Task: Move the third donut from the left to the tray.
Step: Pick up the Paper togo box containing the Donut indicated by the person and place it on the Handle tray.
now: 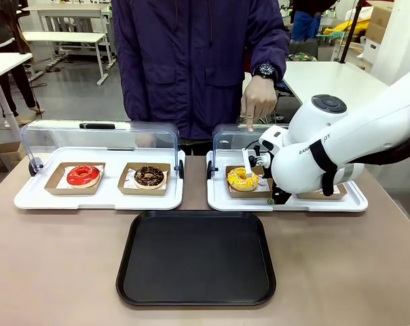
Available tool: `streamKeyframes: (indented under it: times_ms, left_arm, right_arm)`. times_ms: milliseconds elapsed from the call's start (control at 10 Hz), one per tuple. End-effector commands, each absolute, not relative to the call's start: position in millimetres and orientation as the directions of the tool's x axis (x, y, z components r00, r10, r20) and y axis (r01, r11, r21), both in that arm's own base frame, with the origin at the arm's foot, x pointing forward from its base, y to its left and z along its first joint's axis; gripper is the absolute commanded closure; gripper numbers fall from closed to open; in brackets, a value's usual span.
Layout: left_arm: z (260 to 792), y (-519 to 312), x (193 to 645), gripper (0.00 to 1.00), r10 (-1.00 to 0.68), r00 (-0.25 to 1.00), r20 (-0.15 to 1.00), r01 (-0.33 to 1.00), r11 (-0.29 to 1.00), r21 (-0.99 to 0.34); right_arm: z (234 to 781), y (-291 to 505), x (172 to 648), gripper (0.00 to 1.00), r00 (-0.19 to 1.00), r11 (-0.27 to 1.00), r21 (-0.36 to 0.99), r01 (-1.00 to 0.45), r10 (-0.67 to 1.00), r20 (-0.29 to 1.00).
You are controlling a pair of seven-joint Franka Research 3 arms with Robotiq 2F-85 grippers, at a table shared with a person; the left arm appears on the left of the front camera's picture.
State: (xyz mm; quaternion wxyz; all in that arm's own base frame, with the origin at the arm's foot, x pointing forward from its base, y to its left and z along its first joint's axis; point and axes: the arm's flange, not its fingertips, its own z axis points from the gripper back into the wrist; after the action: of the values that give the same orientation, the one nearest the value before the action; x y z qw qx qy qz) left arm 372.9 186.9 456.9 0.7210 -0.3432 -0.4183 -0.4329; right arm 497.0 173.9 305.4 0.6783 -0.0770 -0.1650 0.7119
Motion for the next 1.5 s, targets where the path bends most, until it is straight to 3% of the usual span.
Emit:
streamKeyframes:
  times_ms: [0,100,300,400,500,600,1100,1200,1400]
  left_arm:
    - [459,186,372,0.0,-0.331,0.264,0.906,0.914,0.385,-0.126]
    - [459,186,372,0.0,-0.331,0.264,0.906,0.914,0.385,-0.126]
    - [459,186,372,0.0,-0.331,0.264,0.906,0.914,0.385,-0.126]
    - [459,186,372,0.0,-0.331,0.264,0.906,0.914,0.385,-0.126]
    - [459,186,372,0.0,-0.331,0.264,0.906,0.914,0.385,-0.126]
    - [459,186,372,0.0,-0.331,0.264,0.906,0.914,0.385,-0.126]
    - [459,186,372,0.0,-0.331,0.264,0.906,0.914,0.385,-0.126]
    - [459,186,372,0.0,-0.331,0.264,0.906,0.914,0.385,-0.126]
    - [459,186,372,0.0,-0.331,0.264,0.906,0.914,0.385,-0.126]
  right_arm:
    - [307,181,502,0.66,-0.049,-0.013,-0.323,-0.946,0.993,0.104]
    - [305,182,502,1.0,-0.049,-0.015,-0.316,-0.949,0.994,0.101]
    - [306,181,501,1.0,-0.041,-0.01,-0.304,-0.953,0.994,0.097]
    - [306,181,500,0.86,-0.039,-0.009,-0.301,-0.954,0.995,0.093]
    - [307,180,500,0.96,-0.036,-0.007,-0.298,-0.954,0.995,0.09]
    - [307,181,500,1.0,-0.036,-0.009,-0.292,-0.956,0.996,0.087]
    - [308,178,500,1.0,-0.026,0.003,-0.285,-0.958,0.995,0.097]
    - [314,174,504,1.0,0.017,0.053,-0.278,-0.959,0.991,0.131]
    - [303,175,497,1.0,-0.051,-0.018,-0.289,-0.957,0.993,0.105]
